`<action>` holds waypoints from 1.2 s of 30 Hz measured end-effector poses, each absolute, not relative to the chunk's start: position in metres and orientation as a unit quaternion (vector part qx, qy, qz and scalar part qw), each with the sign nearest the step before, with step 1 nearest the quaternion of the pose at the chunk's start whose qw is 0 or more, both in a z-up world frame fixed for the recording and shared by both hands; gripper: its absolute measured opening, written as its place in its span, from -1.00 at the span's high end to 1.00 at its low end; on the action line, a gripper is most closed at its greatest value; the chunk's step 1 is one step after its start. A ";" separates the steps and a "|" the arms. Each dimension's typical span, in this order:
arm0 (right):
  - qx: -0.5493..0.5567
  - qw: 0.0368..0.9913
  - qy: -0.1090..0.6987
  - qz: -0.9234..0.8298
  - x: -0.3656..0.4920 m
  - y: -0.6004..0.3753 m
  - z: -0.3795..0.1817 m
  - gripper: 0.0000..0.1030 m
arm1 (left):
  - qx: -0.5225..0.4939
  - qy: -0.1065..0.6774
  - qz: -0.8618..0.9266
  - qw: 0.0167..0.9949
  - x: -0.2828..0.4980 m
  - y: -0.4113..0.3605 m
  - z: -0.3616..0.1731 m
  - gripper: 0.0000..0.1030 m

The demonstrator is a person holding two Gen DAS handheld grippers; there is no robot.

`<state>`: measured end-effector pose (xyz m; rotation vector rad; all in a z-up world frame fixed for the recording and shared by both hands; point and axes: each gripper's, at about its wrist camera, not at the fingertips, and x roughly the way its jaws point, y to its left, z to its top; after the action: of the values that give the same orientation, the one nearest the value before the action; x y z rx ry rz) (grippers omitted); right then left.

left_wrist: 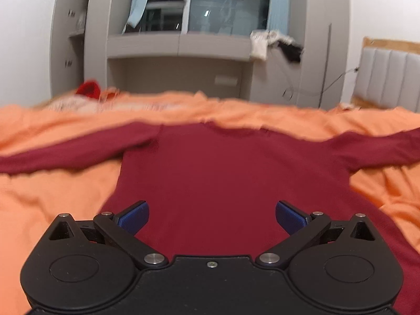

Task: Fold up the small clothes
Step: 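Move the right gripper to a sweater sleeve cuff and close on it, then carry the held sleeve across the sweater body and open the right gripper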

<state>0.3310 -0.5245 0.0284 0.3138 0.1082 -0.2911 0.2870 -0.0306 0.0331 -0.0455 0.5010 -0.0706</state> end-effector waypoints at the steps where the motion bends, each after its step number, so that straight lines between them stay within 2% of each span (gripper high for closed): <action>1: 0.153 0.975 0.054 -0.155 0.336 -0.528 0.030 -1.00 | -0.026 0.257 -0.032 0.966 0.290 -0.030 0.030 -0.99; 8: 0.151 0.946 0.066 -0.279 0.371 -0.567 0.028 -1.00 | -0.038 0.295 -0.020 0.955 0.301 -0.024 0.011 -0.99; 13: 0.191 0.941 0.044 -0.275 0.379 -0.587 0.019 -1.00 | -0.016 0.298 -0.016 0.954 0.303 -0.028 0.004 -0.99; 15: 0.205 0.941 0.039 -0.266 0.381 -0.592 0.017 -0.92 | -0.011 0.300 -0.016 0.954 0.304 -0.030 0.003 -0.99; 20: 0.225 0.940 0.034 -0.256 0.385 -0.601 0.018 -0.39 | -0.011 0.302 -0.016 0.953 0.306 -0.031 0.003 -0.99; 25: 0.220 0.942 0.021 -0.254 0.392 -0.607 0.017 -0.28 | -0.011 0.303 -0.016 0.953 0.306 -0.032 0.003 -0.99; 27: 0.208 0.944 0.023 -0.256 0.394 -0.604 0.016 -0.01 | -0.012 0.302 -0.017 0.953 0.306 -0.032 0.003 -0.99; 29: 0.209 0.944 0.029 -0.253 0.395 -0.604 0.017 0.67 | -0.012 0.302 -0.017 0.953 0.306 -0.032 0.003 -0.99; 30: 0.213 0.944 0.030 -0.250 0.395 -0.605 0.017 0.77 | -0.013 0.302 -0.017 0.953 0.306 -0.032 0.003 -0.99; 32: 0.216 0.944 0.022 -0.248 0.393 -0.604 0.018 0.88 | -0.013 0.302 -0.017 0.953 0.306 -0.033 0.003 -0.99; 36: 0.194 0.949 0.009 -0.250 0.392 -0.594 0.027 0.89 | -0.010 0.302 -0.017 0.953 0.306 -0.034 0.002 -0.99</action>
<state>0.3920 -0.5941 0.0266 0.3950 0.0185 -0.5078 0.3057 -0.0336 0.0025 -0.0203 0.6144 -0.0337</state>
